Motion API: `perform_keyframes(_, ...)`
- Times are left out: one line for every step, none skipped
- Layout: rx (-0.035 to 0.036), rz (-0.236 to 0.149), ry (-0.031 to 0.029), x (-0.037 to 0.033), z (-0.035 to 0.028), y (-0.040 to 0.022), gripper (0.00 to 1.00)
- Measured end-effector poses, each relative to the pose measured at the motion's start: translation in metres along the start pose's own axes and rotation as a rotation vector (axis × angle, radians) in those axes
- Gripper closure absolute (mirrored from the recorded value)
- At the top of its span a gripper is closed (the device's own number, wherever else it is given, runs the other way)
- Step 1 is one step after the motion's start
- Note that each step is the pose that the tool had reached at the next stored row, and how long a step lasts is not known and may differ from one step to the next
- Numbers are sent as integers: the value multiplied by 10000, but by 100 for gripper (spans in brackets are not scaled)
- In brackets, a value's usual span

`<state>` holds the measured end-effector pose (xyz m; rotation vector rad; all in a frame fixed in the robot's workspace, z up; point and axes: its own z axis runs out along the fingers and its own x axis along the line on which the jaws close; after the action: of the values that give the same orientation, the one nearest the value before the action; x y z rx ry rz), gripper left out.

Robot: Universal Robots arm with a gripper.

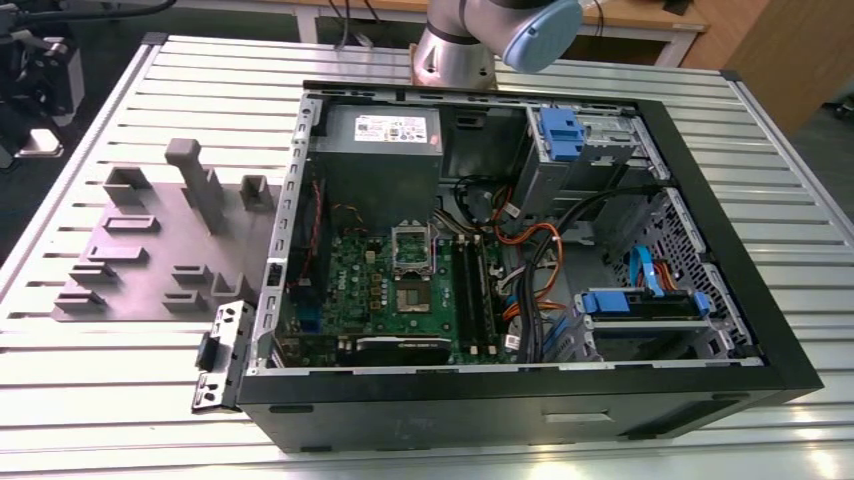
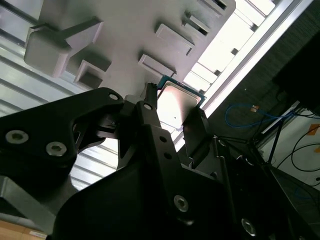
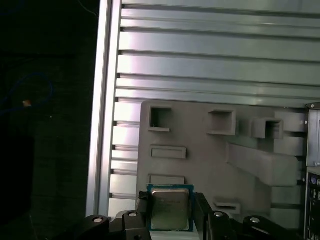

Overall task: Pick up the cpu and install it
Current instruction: 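Pick up the cpu and move it towards the insertion slot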

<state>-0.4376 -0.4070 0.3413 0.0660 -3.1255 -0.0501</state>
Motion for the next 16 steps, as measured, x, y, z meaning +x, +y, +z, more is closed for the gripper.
perform_keyframes(0,0,0,0,-26,1,55)
perform_keyframes(-1,0,-1,1,-49,1,55)
perform_keyframes(1,0,1,1,-75,2,55)
perform_keyframes(1,0,1,1,-101,3,55)
perform_keyframes(0,-1,0,2,-127,4,55)
perform_keyframes(0,-1,0,2,-152,5,55)
perform_keyframes(0,-1,0,2,-178,6,55)
perform_keyframes(0,0,0,3,-204,7,55)
perform_keyframes(0,0,1,3,-231,8,55)
perform_keyframes(1,0,1,4,-255,8,55)
perform_keyframes(0,0,0,4,-278,9,55)
perform_keyframes(0,0,0,5,-304,10,55)
perform_keyframes(0,0,0,5,-326,11,55)
perform_keyframes(0,0,1,5,-349,12,55)
perform_keyframes(0,0,0,5,-369,12,55)
perform_keyframes(0,0,0,6,-381,13,55)
